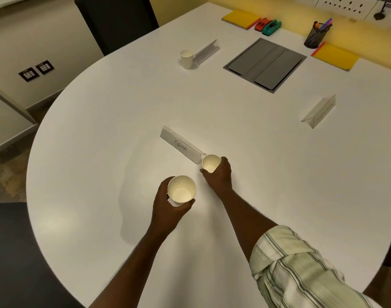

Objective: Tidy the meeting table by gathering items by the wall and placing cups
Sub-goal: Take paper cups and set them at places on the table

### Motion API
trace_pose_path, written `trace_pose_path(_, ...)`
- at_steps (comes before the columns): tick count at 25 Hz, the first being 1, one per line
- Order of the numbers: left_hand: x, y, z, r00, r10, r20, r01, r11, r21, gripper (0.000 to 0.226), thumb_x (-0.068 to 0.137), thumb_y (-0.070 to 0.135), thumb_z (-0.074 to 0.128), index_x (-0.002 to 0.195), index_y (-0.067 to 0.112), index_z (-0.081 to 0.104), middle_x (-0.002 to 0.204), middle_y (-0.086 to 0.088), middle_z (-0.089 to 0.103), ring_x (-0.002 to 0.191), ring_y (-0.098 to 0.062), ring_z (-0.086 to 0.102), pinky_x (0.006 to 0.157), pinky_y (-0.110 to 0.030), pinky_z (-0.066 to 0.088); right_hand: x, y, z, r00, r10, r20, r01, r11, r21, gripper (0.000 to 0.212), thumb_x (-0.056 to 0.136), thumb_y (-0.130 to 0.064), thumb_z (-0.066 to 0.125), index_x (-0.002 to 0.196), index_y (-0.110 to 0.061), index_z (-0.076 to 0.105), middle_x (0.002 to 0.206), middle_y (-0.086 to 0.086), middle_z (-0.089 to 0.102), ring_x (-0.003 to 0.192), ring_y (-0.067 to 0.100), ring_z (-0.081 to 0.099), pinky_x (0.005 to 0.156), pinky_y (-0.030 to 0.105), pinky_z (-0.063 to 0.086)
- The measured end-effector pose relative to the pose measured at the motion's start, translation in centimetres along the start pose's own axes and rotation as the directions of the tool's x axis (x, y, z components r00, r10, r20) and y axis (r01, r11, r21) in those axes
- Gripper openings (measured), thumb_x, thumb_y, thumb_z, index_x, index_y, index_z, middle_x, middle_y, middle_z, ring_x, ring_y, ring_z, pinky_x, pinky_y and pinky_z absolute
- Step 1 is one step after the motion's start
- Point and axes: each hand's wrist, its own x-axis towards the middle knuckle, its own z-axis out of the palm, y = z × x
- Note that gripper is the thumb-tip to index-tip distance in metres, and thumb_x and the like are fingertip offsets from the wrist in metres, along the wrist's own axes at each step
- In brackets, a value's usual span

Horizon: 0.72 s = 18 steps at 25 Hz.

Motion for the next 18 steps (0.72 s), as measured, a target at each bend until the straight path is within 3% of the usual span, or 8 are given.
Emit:
trace_pose_path(4, -0.1, 0.2, -0.3, 1.000, 0.011, -0.012, -0.011, 1.000, -0.008, 0.068, 0.061, 0.012, 0.086, 0.117, 0.027, 0.050, 0.111, 0.024, 0.054, 0.102, 0.019, 0.049, 0.079, 0.003, 0.038, 0.3, 0.1, 0.1, 1.000, 0.018, 0.016, -0.018, 1.000, -0.018, 0.086, 0.069, -0.023, 0.085, 0.135, 0.000, 0.034, 0.132, 0.018, 0.047, 0.124, 0.033, 0.046, 0.101, 0.037, 0.041)
trace_pose_path(9, -0.1, 0.1, -0.7, 0.999, 0.027, -0.035, -0.028, 1.000, -0.013, 0.069, 0.060, 0.013, 0.087, 0.117, 0.028, 0.050, 0.111, 0.024, 0.054, 0.102, 0.018, 0.049, 0.080, 0.002, 0.039, -1.0, -0.4, -0.4, 0.996, 0.076, 0.049, -0.073, 0.995, -0.069, 0.127, 0.063, -0.028, 0.089, 0.151, -0.009, 0.000, 0.146, 0.017, 0.027, 0.132, 0.034, 0.036, 0.107, 0.040, 0.034)
trace_pose_path(13, -0.2, 0.9, -0.5, 1.000, 0.020, -0.023, -0.022, 0.998, -0.060, 0.069, 0.060, 0.018, 0.088, 0.118, 0.025, 0.051, 0.111, 0.024, 0.055, 0.103, 0.008, 0.052, 0.085, -0.008, 0.042, -4.3, 0.2, -1.3, 0.990, 0.075, -0.123, -0.089, 0.989, -0.116, 0.103, 0.072, -0.028, 0.082, 0.148, -0.010, 0.016, 0.143, 0.012, 0.026, 0.130, 0.033, 0.035, 0.100, 0.046, 0.042)
trace_pose_path(16, -0.8, 1.9, -0.3, 0.999, 0.034, 0.022, -0.032, 0.995, -0.098, 0.066, 0.059, 0.022, 0.088, 0.112, 0.035, 0.052, 0.107, 0.029, 0.057, 0.102, 0.013, 0.052, 0.080, -0.006, 0.043, -7.9, 1.4, -2.1, 0.970, -0.014, -0.241, -0.010, 0.995, -0.096, 0.072, 0.083, -0.019, 0.070, 0.142, -0.006, 0.031, 0.138, 0.011, 0.035, 0.128, 0.029, 0.040, 0.103, 0.039, 0.042)
trace_pose_path(18, -1.5, 2.6, -0.2, 0.992, 0.093, 0.082, -0.084, 0.990, -0.110, 0.067, 0.059, 0.018, 0.088, 0.107, 0.044, 0.050, 0.104, 0.035, 0.057, 0.100, 0.017, 0.052, 0.077, -0.001, 0.043, -10.2, 2.0, -2.9, 0.974, -0.074, -0.216, 0.063, 0.996, -0.058, 0.054, 0.086, -0.011, 0.064, 0.134, -0.005, 0.041, 0.130, 0.009, 0.045, 0.122, 0.025, 0.046, 0.101, 0.030, 0.041)
